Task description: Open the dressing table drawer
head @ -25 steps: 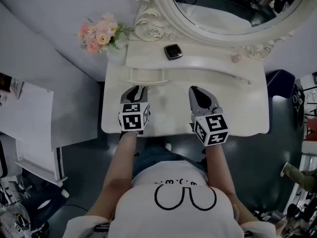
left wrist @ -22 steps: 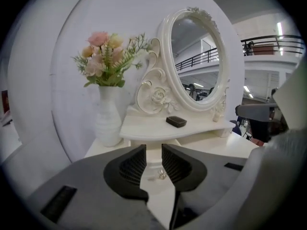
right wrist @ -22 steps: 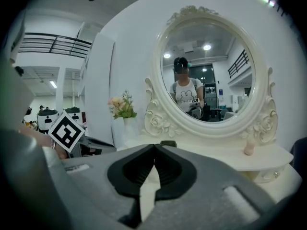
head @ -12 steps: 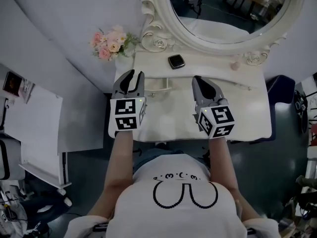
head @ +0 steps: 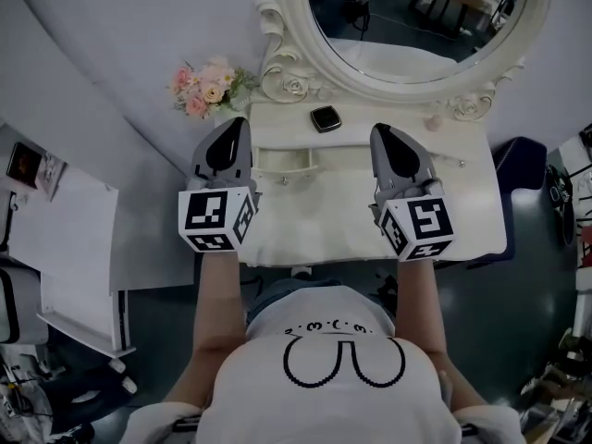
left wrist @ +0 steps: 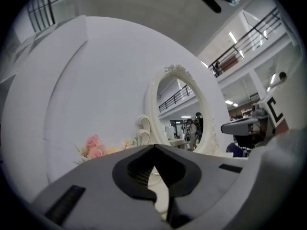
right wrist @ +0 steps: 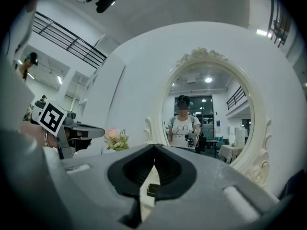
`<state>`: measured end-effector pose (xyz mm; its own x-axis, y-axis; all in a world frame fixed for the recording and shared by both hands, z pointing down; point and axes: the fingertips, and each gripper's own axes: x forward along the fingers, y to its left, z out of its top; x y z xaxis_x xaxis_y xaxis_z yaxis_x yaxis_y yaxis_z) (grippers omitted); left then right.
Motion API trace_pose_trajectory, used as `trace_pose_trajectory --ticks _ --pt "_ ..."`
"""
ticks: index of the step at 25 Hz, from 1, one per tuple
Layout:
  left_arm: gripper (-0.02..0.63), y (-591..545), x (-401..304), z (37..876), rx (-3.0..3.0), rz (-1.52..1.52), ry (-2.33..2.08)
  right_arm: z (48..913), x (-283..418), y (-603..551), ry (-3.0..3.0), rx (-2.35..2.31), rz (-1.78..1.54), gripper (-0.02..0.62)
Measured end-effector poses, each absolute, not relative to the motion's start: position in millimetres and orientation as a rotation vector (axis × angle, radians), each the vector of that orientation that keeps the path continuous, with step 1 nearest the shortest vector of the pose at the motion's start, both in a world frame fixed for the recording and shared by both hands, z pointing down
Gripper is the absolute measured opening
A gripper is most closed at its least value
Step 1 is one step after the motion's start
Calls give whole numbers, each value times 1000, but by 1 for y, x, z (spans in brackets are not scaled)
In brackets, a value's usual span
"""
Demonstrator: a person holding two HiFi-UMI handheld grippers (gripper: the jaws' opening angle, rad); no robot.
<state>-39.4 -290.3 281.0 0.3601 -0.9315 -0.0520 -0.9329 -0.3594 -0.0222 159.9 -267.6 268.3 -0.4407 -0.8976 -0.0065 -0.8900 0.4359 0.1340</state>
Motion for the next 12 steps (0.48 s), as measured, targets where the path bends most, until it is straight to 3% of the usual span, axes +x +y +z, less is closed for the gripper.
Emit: trace_pose_trajectory --ticks 12 --pt "-3 -271 -60 256 -2489 162 1768 255 147 -252 -2619 1600 -241 -6"
